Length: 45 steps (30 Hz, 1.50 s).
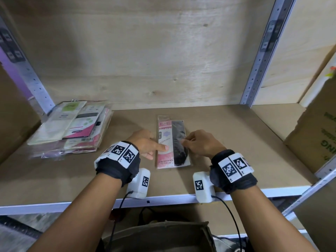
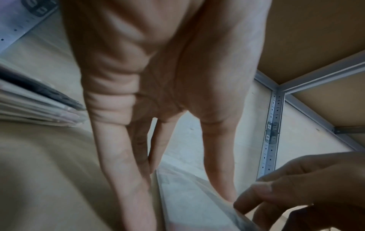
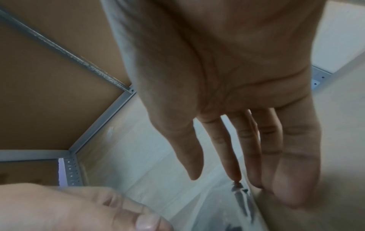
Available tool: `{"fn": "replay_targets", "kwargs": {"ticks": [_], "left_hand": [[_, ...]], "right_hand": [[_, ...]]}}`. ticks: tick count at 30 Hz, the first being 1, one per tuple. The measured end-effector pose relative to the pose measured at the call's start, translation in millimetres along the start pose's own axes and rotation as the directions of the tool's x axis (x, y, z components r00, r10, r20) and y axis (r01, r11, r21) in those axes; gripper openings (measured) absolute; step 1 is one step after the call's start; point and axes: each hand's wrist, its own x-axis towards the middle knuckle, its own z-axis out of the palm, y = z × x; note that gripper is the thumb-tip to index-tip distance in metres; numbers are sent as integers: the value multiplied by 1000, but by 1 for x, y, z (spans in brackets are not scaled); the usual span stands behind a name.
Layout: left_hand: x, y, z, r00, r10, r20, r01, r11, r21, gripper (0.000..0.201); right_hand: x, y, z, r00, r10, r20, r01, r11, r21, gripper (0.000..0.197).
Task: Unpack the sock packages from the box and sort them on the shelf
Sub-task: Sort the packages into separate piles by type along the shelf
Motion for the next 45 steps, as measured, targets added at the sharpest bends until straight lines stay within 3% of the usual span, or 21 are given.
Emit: {"fn": "replay_targets", "kwargs": {"ticks": [3, 22, 30, 35, 42, 45], "left_hand": [[2, 1, 8, 999, 11, 52, -8, 999, -45, 45], [71, 114, 114, 976, 74, 205, -42, 986, -159, 31], [83, 140, 145, 976, 81, 204, -40, 979, -198, 32], [85, 150, 152, 972, 69, 225, -19, 976, -217, 19], [79, 160, 158, 974, 69, 214, -27, 980, -197, 40], [68, 152, 145, 986, 71, 152, -47, 987, -153, 53]], "right_hand": [[-1, 1, -1, 1000, -3, 8, 2, 999, 51, 27], [-3, 81, -76, 963, 171, -207, -161, 985, 64, 26], [-2, 105, -95, 936, 206, -284, -199, 978, 55, 28], [2, 116, -101, 937, 203, -285, -192, 979, 66, 22], [8, 125, -109, 936, 201, -288, -188, 979, 72, 26], [7, 124, -114, 896, 205, -394, -168, 978, 127, 26]]}}
